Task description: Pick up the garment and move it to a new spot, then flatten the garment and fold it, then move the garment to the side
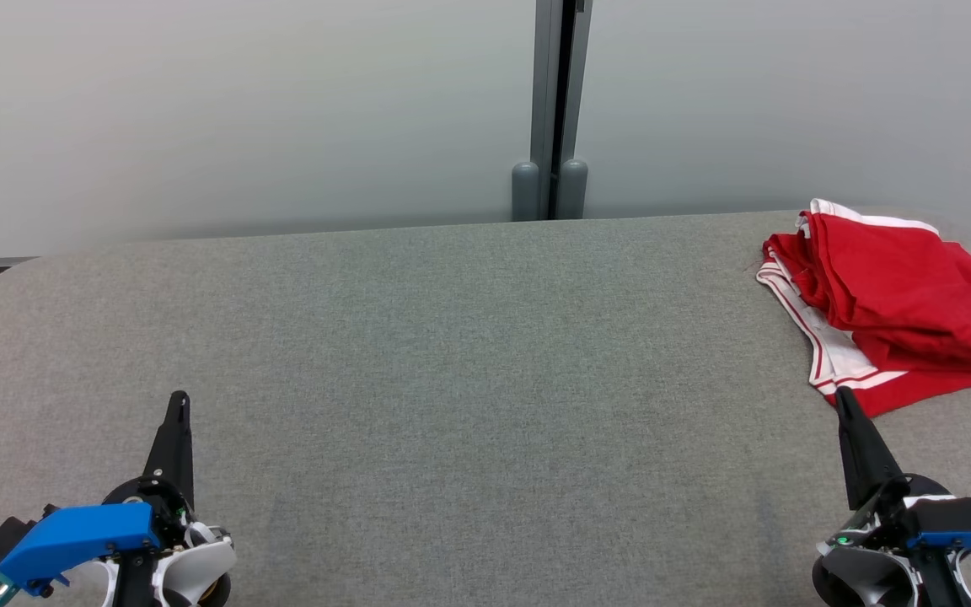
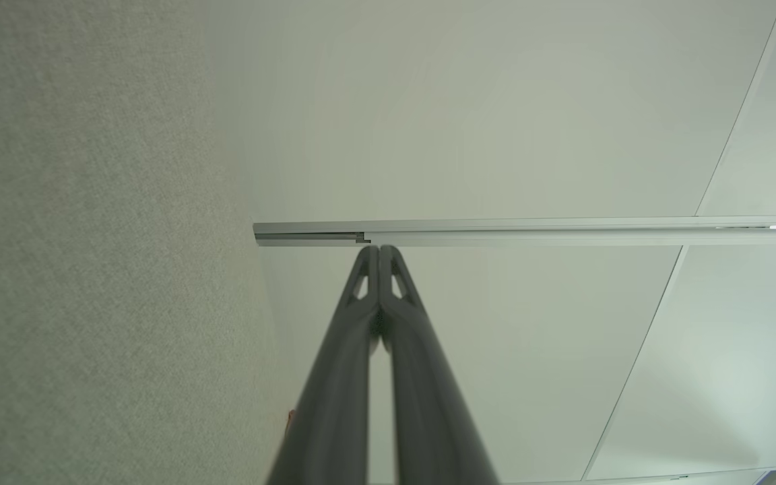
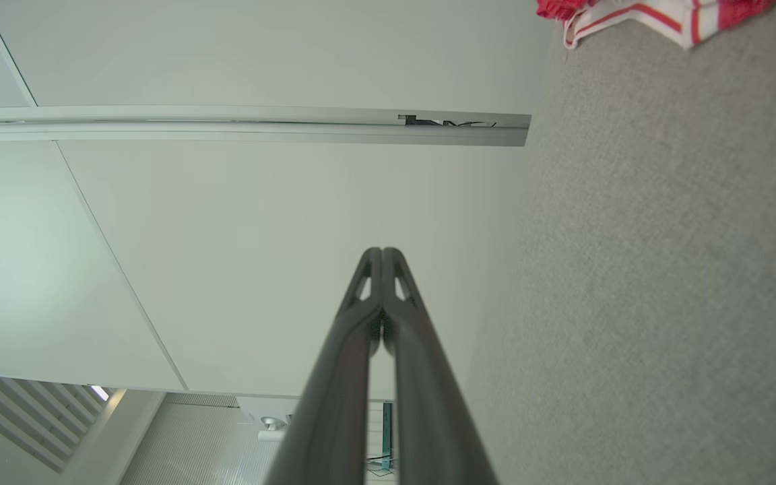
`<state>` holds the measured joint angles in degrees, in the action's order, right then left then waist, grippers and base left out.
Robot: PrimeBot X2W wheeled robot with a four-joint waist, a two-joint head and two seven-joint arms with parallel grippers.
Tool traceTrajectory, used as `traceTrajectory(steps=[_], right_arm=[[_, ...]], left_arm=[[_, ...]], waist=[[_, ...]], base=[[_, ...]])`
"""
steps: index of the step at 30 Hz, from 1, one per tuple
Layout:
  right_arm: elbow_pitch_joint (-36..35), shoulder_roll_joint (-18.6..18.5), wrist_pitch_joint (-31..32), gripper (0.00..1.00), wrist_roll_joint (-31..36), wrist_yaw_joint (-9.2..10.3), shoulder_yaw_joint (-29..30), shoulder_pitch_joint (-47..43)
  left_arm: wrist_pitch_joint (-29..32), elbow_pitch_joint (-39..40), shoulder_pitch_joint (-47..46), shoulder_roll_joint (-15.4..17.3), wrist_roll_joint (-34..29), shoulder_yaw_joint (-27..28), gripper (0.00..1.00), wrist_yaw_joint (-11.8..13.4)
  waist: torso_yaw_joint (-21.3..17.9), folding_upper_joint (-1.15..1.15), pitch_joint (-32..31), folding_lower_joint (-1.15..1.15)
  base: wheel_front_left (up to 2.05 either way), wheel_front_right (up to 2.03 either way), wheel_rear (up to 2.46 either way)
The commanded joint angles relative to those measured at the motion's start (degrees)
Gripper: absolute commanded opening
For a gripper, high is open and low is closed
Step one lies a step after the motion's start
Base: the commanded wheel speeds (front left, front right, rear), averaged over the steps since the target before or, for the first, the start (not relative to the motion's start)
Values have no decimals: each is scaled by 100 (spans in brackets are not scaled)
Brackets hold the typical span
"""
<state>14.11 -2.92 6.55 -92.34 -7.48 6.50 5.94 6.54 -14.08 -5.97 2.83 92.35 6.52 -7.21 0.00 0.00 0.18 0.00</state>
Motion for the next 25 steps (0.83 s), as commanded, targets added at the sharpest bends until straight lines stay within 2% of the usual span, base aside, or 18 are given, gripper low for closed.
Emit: traceTrajectory(steps=[1,25], right_arm=[[-15,9,16,0,-15,-2,14,54],[-15,9,16,0,-16,-2,13,54]], left_arm=[[21,0,-56,9,13,11,0,-56],[21,1,-56,9,14,10,0,-57]], waist=[[0,0,0,0],[0,0,0,0]], base=[[0,0,0],[0,0,0]])
